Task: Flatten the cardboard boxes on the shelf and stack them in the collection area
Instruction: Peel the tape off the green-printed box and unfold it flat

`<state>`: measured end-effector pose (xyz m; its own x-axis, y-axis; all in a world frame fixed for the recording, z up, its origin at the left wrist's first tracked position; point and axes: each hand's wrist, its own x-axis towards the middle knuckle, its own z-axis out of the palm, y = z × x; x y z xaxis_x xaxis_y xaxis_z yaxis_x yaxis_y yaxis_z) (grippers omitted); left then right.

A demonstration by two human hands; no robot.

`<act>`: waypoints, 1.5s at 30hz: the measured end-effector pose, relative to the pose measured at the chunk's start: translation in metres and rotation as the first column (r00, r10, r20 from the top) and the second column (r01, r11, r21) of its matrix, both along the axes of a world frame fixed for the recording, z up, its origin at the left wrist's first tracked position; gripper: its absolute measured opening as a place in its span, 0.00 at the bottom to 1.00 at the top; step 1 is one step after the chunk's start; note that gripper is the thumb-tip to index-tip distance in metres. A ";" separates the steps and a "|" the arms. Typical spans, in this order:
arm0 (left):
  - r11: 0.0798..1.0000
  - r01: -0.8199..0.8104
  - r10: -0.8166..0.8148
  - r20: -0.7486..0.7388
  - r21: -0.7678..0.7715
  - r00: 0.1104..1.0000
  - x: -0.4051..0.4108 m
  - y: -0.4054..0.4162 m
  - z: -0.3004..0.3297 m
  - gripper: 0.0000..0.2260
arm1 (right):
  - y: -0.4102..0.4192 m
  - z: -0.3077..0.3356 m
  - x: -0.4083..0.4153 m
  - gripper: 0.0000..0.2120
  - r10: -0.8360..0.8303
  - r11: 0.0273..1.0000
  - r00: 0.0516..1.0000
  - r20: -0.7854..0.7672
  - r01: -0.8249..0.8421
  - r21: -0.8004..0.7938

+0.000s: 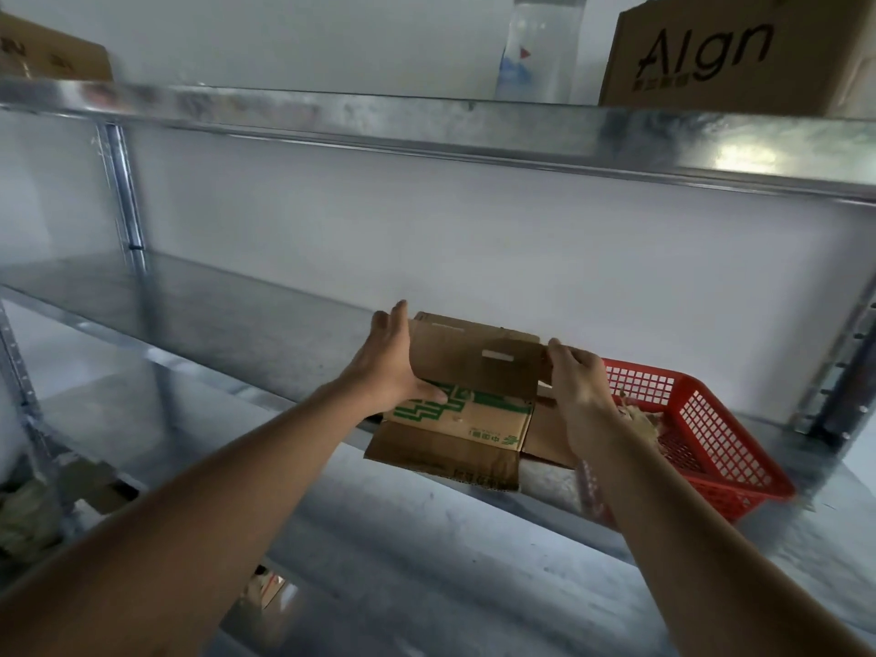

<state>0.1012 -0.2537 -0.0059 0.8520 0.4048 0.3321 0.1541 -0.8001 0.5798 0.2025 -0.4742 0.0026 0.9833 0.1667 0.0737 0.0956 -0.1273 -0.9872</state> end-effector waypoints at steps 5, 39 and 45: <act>0.975 0.191 -0.164 0.203 -0.118 0.965 -0.004 0.026 -0.013 0.38 | 0.001 0.008 0.005 0.15 -0.007 0.997 0.990 -0.138 -0.003 -0.075; 0.764 0.539 -0.587 0.036 0.354 0.809 -0.035 0.094 -0.012 0.23 | 0.054 0.025 -0.074 0.32 0.034 0.826 0.957 0.290 0.136 -0.547; 0.749 0.626 -0.529 0.375 -0.215 0.761 -0.032 0.101 -0.020 0.38 | 0.050 0.023 -0.066 0.20 -0.203 0.957 0.979 0.025 0.204 -0.206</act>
<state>0.0696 -0.1530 -0.0254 0.8465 -0.0147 0.5322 -0.4810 -0.4495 0.7527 0.1368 -0.4243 0.0261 0.9978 -0.0250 0.0619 0.0494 -0.3457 -0.9370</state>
